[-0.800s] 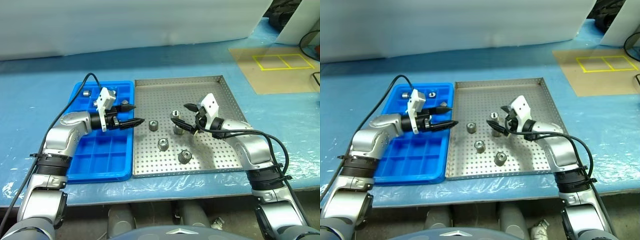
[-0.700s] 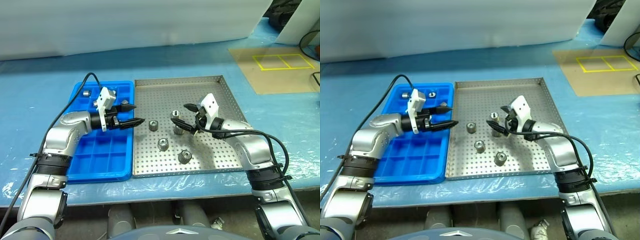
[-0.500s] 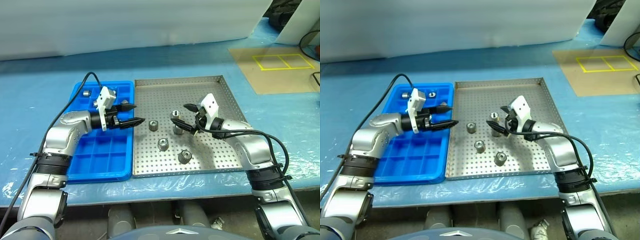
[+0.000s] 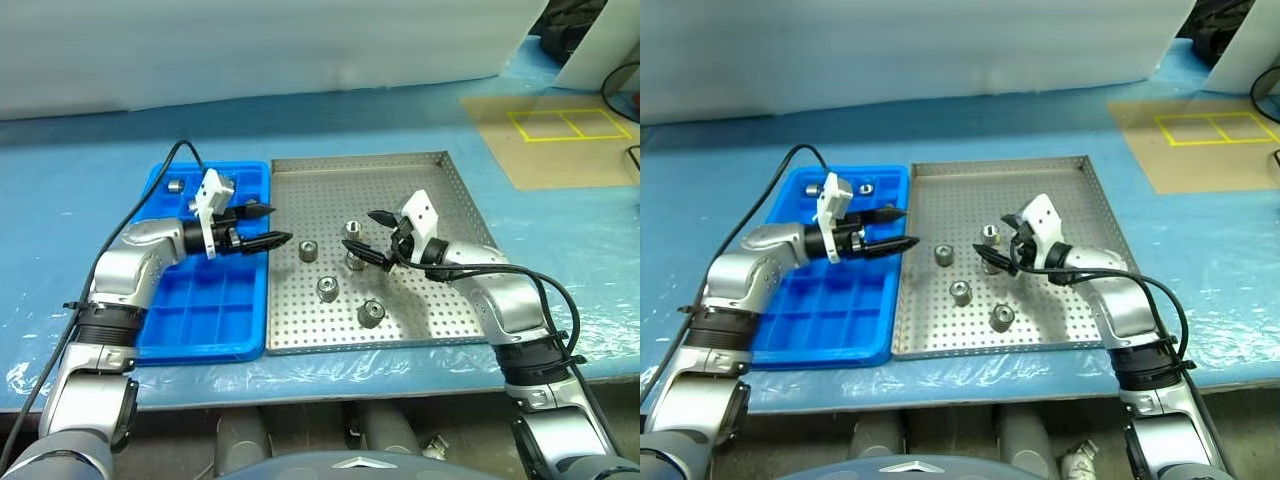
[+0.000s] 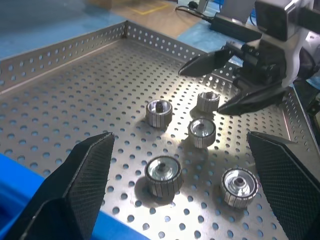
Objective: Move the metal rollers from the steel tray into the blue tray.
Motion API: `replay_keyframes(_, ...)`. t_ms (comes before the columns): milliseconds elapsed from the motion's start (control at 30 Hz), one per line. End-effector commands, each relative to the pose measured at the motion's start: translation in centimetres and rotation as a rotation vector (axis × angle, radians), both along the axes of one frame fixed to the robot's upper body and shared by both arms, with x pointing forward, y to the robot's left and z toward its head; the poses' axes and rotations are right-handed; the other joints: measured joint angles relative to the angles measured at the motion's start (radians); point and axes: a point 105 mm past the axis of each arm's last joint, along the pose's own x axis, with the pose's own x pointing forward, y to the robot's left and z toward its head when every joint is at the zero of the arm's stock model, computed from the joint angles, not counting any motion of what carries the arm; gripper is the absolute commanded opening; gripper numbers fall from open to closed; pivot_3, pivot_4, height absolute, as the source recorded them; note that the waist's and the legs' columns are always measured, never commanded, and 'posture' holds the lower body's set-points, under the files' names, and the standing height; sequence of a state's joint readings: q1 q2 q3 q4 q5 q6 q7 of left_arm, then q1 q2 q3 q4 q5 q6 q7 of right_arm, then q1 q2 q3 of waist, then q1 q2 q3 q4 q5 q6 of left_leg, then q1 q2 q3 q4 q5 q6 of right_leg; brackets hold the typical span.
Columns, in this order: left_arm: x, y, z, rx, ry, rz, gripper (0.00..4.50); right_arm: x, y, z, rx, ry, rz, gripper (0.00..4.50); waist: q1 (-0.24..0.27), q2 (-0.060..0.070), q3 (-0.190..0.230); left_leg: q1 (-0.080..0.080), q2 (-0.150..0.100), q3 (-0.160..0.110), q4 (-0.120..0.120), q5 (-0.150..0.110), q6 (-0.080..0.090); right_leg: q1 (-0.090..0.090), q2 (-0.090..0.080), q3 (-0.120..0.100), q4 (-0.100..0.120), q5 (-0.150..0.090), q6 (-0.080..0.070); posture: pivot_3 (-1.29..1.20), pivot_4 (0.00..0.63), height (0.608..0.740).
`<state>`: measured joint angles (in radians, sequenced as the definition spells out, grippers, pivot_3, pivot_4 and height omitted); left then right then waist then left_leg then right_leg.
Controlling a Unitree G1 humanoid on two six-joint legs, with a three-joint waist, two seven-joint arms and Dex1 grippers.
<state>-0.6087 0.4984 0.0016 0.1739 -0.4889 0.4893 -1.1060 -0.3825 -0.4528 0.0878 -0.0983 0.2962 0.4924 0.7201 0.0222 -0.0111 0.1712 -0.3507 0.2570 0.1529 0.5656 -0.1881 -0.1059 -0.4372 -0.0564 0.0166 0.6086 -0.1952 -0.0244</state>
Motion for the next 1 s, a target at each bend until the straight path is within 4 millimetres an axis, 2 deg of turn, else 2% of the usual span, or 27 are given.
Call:
replay_keyframes(33, 1.3, -2.0, 3.2, -0.021, -0.128, -0.065, 4.50, -0.1, -0.5, 2.0, 0.016, -0.077, -0.018, 4.49, 0.001, 0.000, 0.000, 0.000, 0.000, 0.000, 0.000, 0.000, 0.000, 0.000, 0.000, 0.000, 0.000, 0.000, 0.000, -0.26, 0.150, 0.740)
replay_keyframes(167, 2.8, -4.9, 3.1, 0.036, -0.158, -0.150, 4.50, -0.3, -1.1, 2.2, 0.018, -0.089, -0.054, 4.49, -0.005, 0.000, 0.000, 0.000, -0.001, 0.000, 0.000, 0.000, 0.000, 0.002, 0.000, 0.002, 0.000, 0.000, 0.000, -0.31, 0.150, 0.740)
replay_keyframes(267, 3.5, -5.8, 1.4, 0.151, -0.154, -0.204, 4.50, -0.6, -2.0, 2.2, 0.014, -0.096, -0.101, 4.49, -0.010, 0.000, 0.000, -0.001, -0.002, 0.000, -0.001, 0.000, 0.001, 0.003, 0.000, 0.003, -0.002, 0.000, 0.001, -0.35, 0.150, 0.740)
replay_keyframes(400, 3.5, -5.2, -1.9, 0.363, -0.142, -0.293, 4.50, -1.3, -2.9, 2.3, 0.019, -0.098, -0.149, 4.49, -0.032, 0.000, 0.000, 0.000, -0.002, 0.000, -0.002, -0.001, 0.002, 0.003, 0.003, 0.006, -0.002, 0.000, 0.001, -0.42, 0.150, 0.740)
replay_keyframes(467, 3.5, -4.8, -2.9, 0.427, -0.138, -0.320, 4.50, -1.7, -3.3, 2.2, 0.020, -0.095, -0.171, 4.49, -0.036, 0.000, 0.000, 0.000, -0.002, 0.000, -0.001, -0.001, 0.002, 0.003, 0.003, 0.007, -0.003, 0.001, 0.002, -0.44, 0.150, 0.740)
replay_keyframes(567, 3.7, -4.9, -3.5, 0.462, -0.130, -0.338, 4.50, -2.6, -3.4, 2.0, 0.022, -0.084, -0.179, 4.49, -0.036, 0.000, 0.000, 0.000, -0.002, 0.000, 0.000, -0.001, 0.002, 0.003, 0.003, 0.007, -0.003, 0.001, 0.002, -0.48, 0.150, 0.740)
replay_keyframes(700, 3.8, -5.0, -4.5, 0.533, -0.147, -0.353, 4.50, -4.0, -2.5, 1.7, 0.032, -0.050, -0.140, 4.49, -0.038, 0.000, 0.000, 0.002, -0.003, 0.000, 0.001, -0.001, 0.002, 0.006, 0.002, 0.007, -0.003, 0.001, 0.002, -0.51, 0.150, 0.740)
replay_keyframes(1000, 3.8, -4.8, -6.4, 0.656, -0.161, -0.374, 4.50, -4.5, -2.2, 1.3, 0.033, -0.036, -0.170, 4.49, -0.042, 0.000, 0.000, 0.002, -0.004, 0.000, 0.001, -0.002, 0.004, 0.007, 0.001, 0.010, -0.004, 0.001, 0.002, -0.54, 0.150, 0.740)
